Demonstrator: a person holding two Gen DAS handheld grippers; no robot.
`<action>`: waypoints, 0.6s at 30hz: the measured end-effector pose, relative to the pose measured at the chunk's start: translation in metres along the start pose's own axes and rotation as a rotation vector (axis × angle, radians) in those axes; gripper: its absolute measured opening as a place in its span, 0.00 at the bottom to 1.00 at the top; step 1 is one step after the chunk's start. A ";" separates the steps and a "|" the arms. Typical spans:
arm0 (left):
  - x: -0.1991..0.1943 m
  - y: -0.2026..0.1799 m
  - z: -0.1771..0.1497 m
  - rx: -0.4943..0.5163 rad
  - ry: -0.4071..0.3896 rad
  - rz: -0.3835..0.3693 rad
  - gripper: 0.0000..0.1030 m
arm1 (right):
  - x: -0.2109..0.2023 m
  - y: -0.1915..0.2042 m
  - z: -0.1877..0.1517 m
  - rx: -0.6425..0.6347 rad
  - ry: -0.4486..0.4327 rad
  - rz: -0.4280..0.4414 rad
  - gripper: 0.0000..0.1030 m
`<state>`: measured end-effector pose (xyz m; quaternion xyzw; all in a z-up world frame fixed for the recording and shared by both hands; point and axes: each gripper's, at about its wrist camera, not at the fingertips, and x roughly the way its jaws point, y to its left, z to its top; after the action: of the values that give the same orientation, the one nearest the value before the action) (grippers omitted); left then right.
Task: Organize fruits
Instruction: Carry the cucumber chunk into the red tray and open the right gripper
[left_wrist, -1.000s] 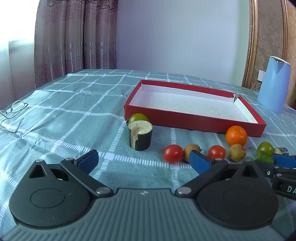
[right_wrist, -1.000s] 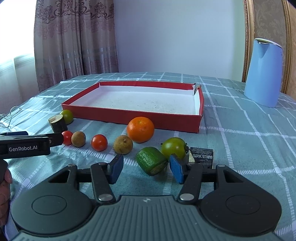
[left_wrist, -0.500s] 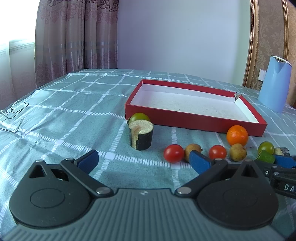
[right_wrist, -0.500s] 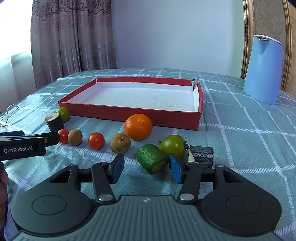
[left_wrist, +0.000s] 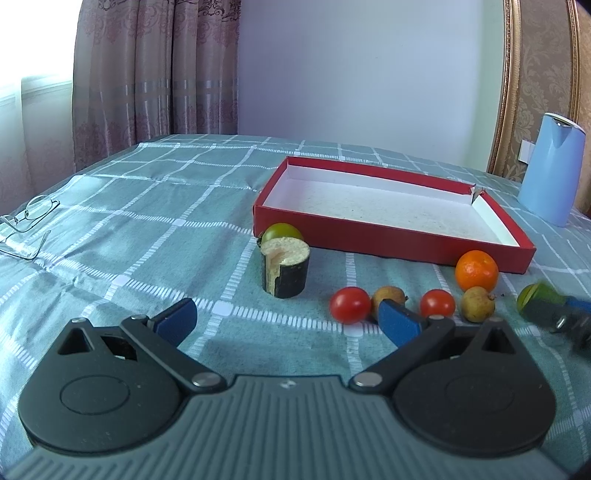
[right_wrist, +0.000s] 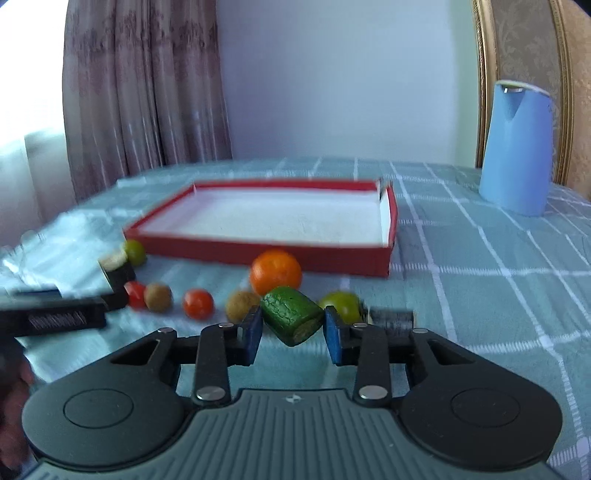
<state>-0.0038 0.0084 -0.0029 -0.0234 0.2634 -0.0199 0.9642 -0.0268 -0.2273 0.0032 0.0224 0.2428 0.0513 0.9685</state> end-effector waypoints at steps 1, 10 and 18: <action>0.000 0.000 0.000 0.000 0.000 0.000 1.00 | -0.004 -0.001 0.006 0.007 -0.025 0.010 0.34; 0.003 0.000 0.001 -0.012 0.007 0.003 1.00 | 0.040 -0.018 0.063 0.004 -0.037 -0.039 0.34; 0.005 0.002 0.001 -0.019 0.020 -0.003 1.00 | 0.091 -0.042 0.077 0.027 0.026 -0.074 0.35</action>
<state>0.0014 0.0098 -0.0045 -0.0327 0.2733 -0.0189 0.9612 0.0934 -0.2601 0.0259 0.0256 0.2566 0.0125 0.9661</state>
